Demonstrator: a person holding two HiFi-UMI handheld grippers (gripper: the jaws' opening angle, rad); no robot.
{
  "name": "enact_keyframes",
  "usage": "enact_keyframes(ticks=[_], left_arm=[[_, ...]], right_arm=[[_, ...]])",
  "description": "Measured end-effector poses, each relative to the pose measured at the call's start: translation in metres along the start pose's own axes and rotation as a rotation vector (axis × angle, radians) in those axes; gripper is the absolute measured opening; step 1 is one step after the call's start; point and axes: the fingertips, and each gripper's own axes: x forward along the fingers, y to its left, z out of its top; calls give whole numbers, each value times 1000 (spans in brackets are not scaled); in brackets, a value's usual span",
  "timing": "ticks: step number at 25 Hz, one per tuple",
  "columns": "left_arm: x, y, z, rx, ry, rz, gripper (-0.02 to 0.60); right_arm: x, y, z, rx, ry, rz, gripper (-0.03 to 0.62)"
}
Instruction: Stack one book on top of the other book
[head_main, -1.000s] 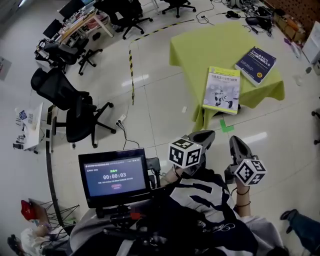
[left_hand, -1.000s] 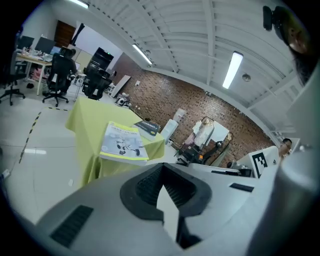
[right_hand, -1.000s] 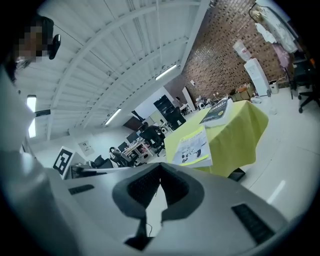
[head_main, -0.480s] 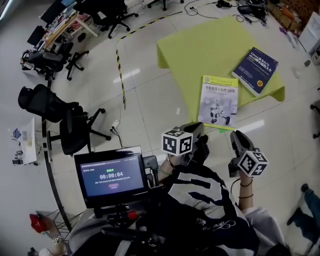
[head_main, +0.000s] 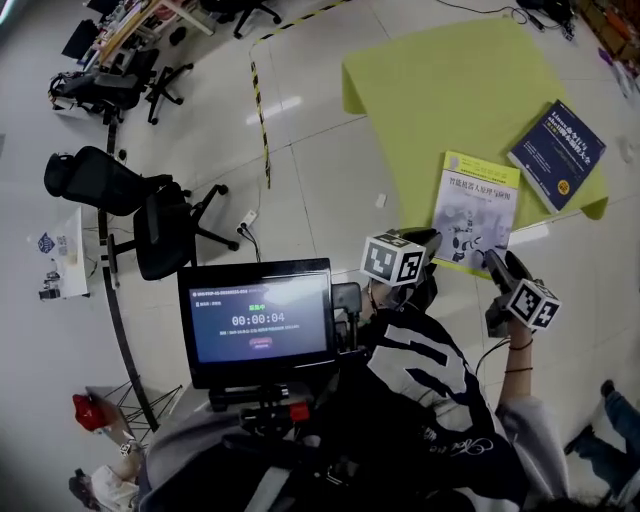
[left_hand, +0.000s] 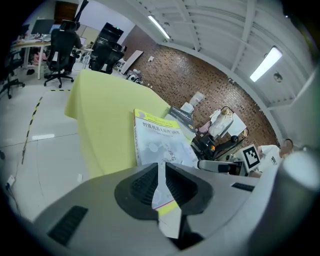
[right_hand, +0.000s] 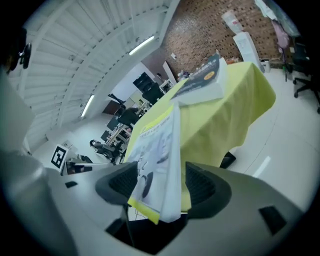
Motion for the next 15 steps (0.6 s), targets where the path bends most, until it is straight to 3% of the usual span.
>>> enact_keyframes(ticks=[3, 7, 11, 13, 15], left_arm=[[4, 8, 6, -12, 5, 1, 37], [5, 16, 8, -26, 16, 10, 37], [7, 20, 8, -35, 24, 21, 37], [6, 21, 10, -40, 20, 26, 37], [6, 21, 12, -46, 16, 21, 42]], right_arm=[[19, -8, -9, 85, 58, 33, 285], [35, -2, -17, 206, 99, 139, 273], [31, 3, -15, 226, 108, 185, 193], [24, 10, -9, 222, 101, 197, 114], [17, 14, -7, 292, 86, 177, 83]])
